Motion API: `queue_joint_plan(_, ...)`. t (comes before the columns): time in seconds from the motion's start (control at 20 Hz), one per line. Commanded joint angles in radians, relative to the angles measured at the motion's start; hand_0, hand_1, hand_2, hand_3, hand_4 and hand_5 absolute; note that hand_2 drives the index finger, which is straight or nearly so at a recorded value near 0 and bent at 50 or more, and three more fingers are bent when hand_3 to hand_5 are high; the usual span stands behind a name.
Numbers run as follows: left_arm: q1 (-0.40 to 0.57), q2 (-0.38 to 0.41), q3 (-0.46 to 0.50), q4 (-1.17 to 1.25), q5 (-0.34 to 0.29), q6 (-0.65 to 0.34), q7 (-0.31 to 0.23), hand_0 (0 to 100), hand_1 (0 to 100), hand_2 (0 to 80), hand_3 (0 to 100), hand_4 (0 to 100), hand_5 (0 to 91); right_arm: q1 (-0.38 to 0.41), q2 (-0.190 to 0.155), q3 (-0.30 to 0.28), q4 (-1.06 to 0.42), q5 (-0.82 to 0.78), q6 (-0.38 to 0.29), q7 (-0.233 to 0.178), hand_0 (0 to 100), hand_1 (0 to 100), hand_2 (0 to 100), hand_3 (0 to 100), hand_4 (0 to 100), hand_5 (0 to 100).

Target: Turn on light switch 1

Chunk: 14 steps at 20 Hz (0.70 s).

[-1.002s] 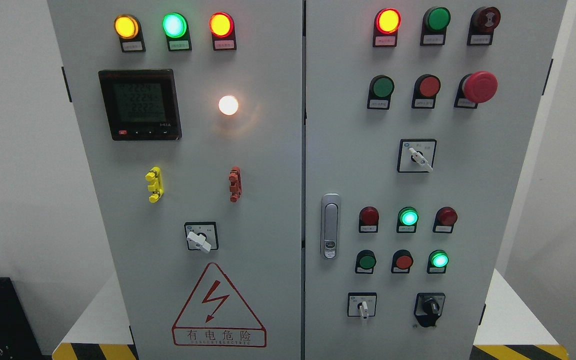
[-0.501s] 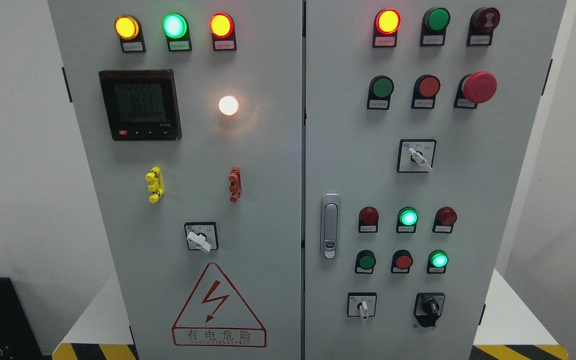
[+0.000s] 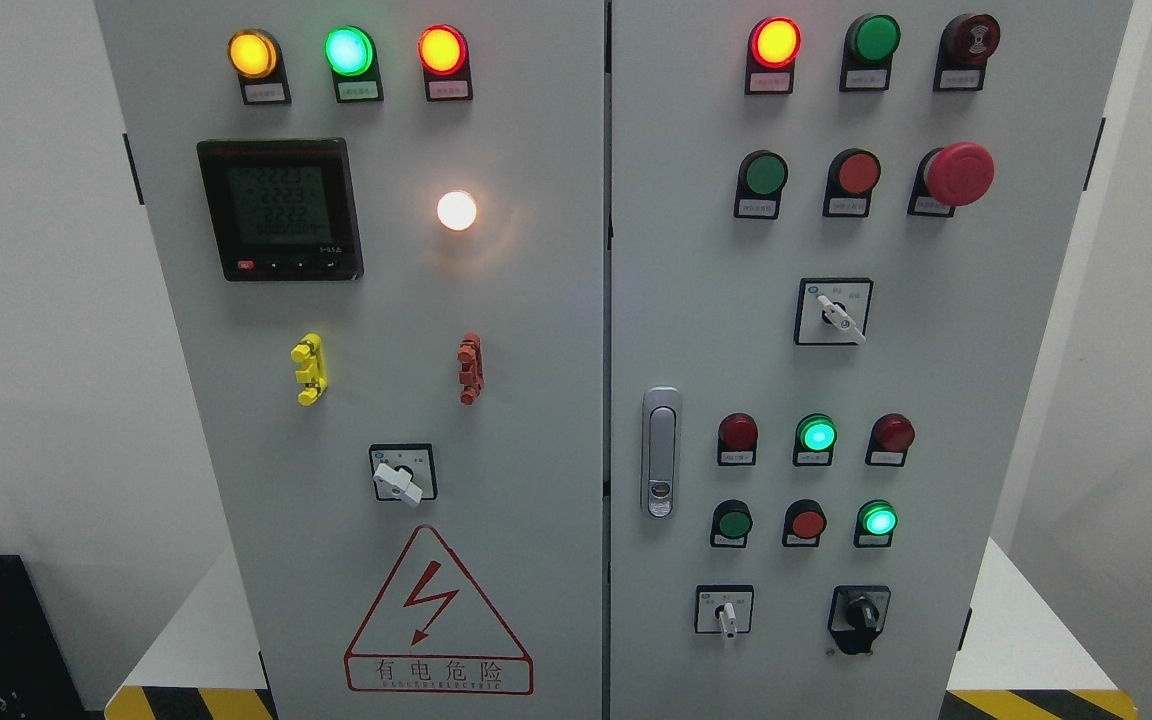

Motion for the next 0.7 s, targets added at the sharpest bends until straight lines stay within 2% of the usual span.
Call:
queue_joint_plan(0.0, -0.053, -0.08, -0.127, 0.374, -0.029, 0.029, 0.038, 10, 5, 0.0, 0, 0, 0.0, 0.0, 0.0, 0.0, -0.003, -0.025, 0.0, 0.0, 0, 0, 0, 0, 0, 0)
queue_joint_plan(0.2, -0.075, -0.102, -0.126, 0.372, -0.029, 0.056, 0.065, 11, 3, 0.0, 0, 0, 0.0, 0.0, 0.0, 0.0, -0.003, -0.025, 0.0, 0.0, 0, 0, 0, 0, 0, 0)
queue_joint_plan(0.35, -0.076, -0.108, -0.126, 0.366, -0.027, 0.053, 0.069, 12, 1, 0.0, 0, 0, 0.0, 0.0, 0.0, 0.0, -0.003, -0.025, 0.0, 0.0, 0, 0, 0, 0, 0, 0)
queue_joint_plan(0.65, -0.087, -0.116, -0.121, 0.36, -0.022, 0.049, 0.117, 13, 0, 0.0, 0, 0, 0.0, 0.0, 0.0, 0.0, -0.003, -0.025, 0.0, 0.0, 0, 0, 0, 0, 0, 0)
